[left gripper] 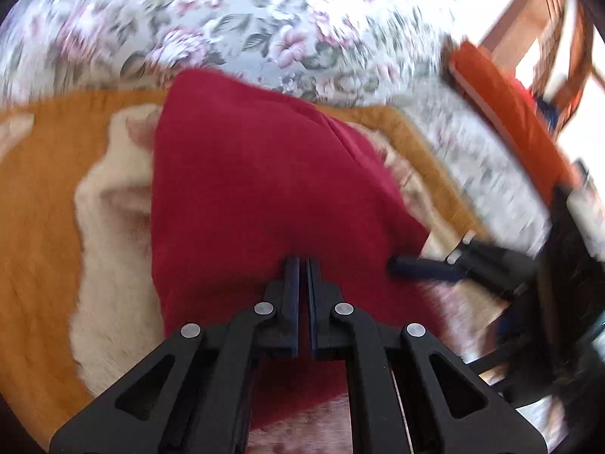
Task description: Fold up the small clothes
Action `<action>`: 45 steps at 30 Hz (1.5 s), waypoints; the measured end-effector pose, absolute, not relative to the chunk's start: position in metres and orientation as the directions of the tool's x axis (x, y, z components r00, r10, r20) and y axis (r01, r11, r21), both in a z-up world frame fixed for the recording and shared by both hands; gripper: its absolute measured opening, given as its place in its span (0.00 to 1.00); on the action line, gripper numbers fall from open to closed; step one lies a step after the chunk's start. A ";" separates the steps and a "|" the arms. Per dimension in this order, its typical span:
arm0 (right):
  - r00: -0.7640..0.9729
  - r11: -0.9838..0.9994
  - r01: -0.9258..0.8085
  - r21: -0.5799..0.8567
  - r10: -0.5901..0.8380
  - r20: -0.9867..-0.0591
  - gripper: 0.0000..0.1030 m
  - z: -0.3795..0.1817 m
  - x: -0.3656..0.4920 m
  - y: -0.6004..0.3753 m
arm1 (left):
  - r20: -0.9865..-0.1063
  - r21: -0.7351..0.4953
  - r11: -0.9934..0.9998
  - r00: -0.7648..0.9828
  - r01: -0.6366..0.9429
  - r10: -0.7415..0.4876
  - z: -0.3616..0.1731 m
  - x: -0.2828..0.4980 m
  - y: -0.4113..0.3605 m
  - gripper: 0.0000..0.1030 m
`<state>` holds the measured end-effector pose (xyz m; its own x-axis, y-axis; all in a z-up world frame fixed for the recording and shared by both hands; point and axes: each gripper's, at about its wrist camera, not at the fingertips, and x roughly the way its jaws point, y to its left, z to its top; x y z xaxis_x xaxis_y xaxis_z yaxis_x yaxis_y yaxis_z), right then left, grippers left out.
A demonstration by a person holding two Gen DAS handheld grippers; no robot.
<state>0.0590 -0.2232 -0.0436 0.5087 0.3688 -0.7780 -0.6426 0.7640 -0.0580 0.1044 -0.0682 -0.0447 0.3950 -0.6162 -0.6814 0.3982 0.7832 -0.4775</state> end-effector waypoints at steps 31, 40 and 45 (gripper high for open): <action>0.590 0.557 -0.056 0.829 0.688 -0.423 0.36 -0.102 0.131 -0.358 | -0.561 -0.687 0.676 0.398 0.266 -0.726 -0.077 0.158 -0.016 0.64; 0.620 0.622 -0.135 0.771 0.660 -0.424 0.25 -0.056 0.125 -0.328 | -0.525 -0.700 0.676 0.476 0.231 -0.706 -0.048 0.137 0.013 0.36; 0.578 0.572 -0.198 0.796 0.724 -0.376 0.25 -0.046 0.134 -0.287 | -0.524 -0.657 0.718 0.546 0.230 -0.654 -0.024 0.127 0.064 0.36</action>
